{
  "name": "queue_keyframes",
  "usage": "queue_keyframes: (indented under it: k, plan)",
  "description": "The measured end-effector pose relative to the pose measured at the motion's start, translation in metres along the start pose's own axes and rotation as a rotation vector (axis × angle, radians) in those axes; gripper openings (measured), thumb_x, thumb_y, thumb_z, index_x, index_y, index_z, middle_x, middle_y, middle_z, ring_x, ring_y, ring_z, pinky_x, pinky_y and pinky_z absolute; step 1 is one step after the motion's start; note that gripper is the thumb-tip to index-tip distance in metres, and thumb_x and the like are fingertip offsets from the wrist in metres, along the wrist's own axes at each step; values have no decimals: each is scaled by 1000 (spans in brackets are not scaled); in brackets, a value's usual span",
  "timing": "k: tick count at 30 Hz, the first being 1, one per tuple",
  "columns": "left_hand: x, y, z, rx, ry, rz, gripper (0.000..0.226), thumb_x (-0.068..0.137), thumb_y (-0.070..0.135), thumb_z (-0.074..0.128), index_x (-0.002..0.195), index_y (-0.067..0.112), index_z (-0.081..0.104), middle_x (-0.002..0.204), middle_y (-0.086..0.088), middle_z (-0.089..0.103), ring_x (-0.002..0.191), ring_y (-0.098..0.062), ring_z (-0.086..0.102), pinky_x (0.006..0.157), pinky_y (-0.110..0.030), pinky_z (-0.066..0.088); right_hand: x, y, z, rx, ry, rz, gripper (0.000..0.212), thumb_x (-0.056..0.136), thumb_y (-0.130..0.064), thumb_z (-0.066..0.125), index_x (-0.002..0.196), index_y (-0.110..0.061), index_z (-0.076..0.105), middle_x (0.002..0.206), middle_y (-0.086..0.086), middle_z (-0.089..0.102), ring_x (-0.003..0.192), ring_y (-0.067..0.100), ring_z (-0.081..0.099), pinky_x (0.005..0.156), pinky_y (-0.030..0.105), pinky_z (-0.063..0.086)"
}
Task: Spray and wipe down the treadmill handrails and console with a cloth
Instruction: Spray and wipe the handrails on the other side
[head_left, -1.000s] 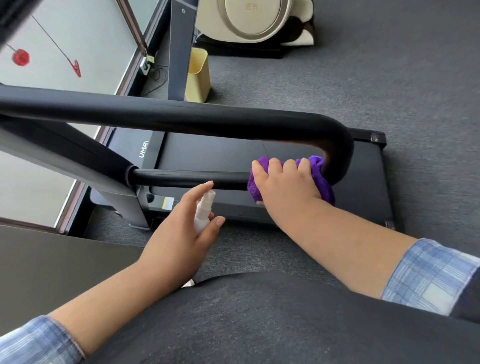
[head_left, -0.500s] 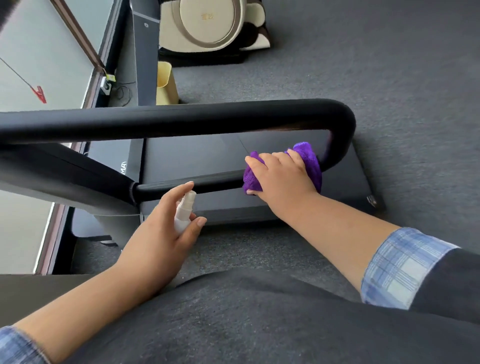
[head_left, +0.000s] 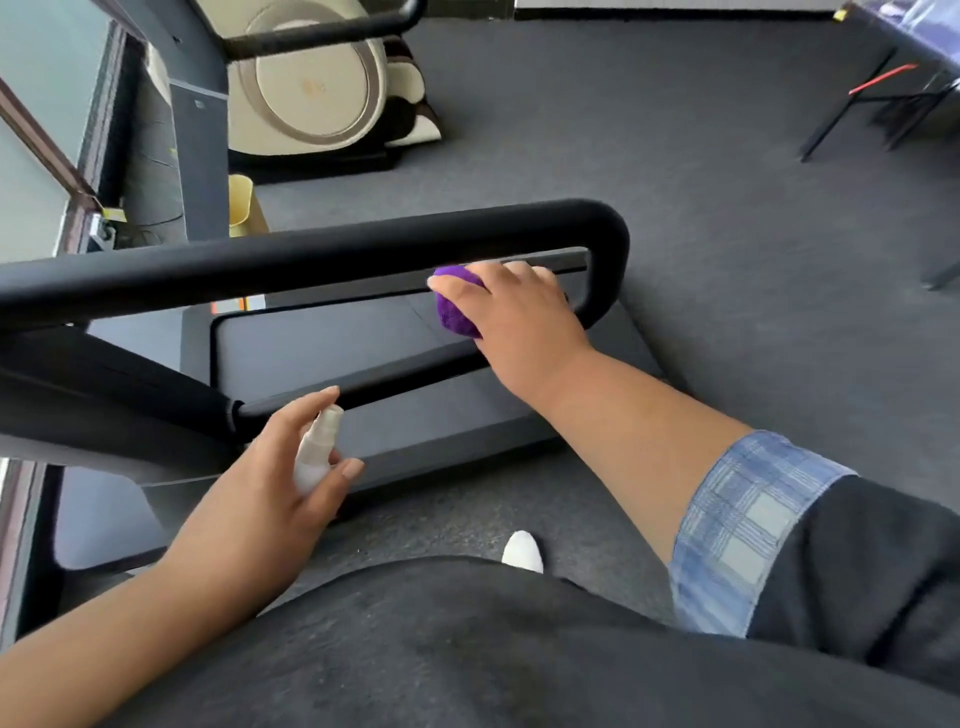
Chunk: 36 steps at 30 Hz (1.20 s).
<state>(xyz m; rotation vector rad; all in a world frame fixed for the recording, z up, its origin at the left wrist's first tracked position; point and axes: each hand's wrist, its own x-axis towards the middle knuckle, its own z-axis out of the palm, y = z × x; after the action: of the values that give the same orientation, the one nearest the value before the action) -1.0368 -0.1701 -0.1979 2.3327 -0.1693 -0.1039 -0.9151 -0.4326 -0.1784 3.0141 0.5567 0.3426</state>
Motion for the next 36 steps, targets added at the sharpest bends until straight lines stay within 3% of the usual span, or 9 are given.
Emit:
queue_keyframes:
  k: [3, 5, 8, 14, 18, 24, 27, 30, 36]
  plan:
    - [1, 2, 3, -27, 16, -24, 55, 76, 70, 47, 124, 76, 21, 100, 24, 61, 84, 6, 60, 68, -24, 45, 4, 29, -8, -104, 52, 25, 71, 78, -13, 74, 142, -32, 49, 111, 7, 64, 99, 35, 63, 86, 46, 47]
    - [1, 4, 6, -36, 3, -23, 55, 76, 71, 47, 125, 76, 21, 99, 28, 61, 84, 7, 60, 67, -25, 46, 3, 43, -1, -67, -22, 25, 64, 82, -16, 73, 140, -31, 52, 115, 5, 65, 104, 35, 60, 95, 48, 42]
    - [-1, 3, 8, -25, 0, -41, 56, 76, 72, 46, 125, 77, 18, 100, 25, 61, 80, 4, 61, 65, -26, 47, -5, 41, 24, -20, -117, 36, 47, 92, -44, 64, 135, -32, 49, 114, -3, 64, 109, 28, 55, 108, 61, 30]
    - [-8, -4, 5, -11, 18, -79, 55, 77, 71, 45, 123, 79, 17, 99, 29, 59, 84, 10, 59, 67, -19, 43, -5, -2, 49, 115, 9, 252, 38, 90, -55, 60, 122, -36, 54, 100, -10, 67, 96, 22, 63, 102, 59, 38]
    - [-8, -4, 4, -10, 39, -95, 53, 76, 70, 46, 121, 80, 19, 98, 29, 61, 88, 14, 57, 67, -16, 41, 1, -59, 53, 209, -12, 163, 38, 88, -58, 57, 121, -38, 53, 108, -10, 67, 104, 22, 61, 101, 57, 35]
    - [-7, -7, 0, -27, 58, -98, 56, 76, 72, 46, 126, 76, 21, 103, 34, 58, 88, 12, 58, 67, -19, 43, 1, -66, 42, 413, -45, 70, 45, 93, -37, 65, 134, -36, 48, 124, -6, 63, 119, 23, 56, 109, 61, 32]
    - [-8, -10, -1, -35, 59, -101, 56, 77, 72, 45, 126, 76, 19, 106, 37, 55, 86, 10, 58, 65, -22, 43, 6, -35, 25, 436, 132, 245, 37, 87, -23, 71, 118, -35, 56, 112, -4, 65, 104, 24, 61, 102, 57, 41]
    - [-7, -11, 0, -35, 66, -106, 54, 79, 69, 46, 124, 78, 17, 105, 35, 56, 86, 11, 58, 65, -17, 41, 7, -4, 21, 267, 241, 346, 25, 80, -11, 70, 95, -28, 60, 92, 0, 62, 90, 29, 62, 93, 54, 48]
    - [-8, -22, -1, -16, 72, -125, 55, 88, 56, 55, 132, 66, 23, 99, 28, 60, 87, 12, 57, 66, -15, 40, -31, -5, 56, 327, 211, 367, 59, 79, 2, 69, 133, -21, 56, 135, 12, 55, 126, 37, 45, 109, 51, 38]
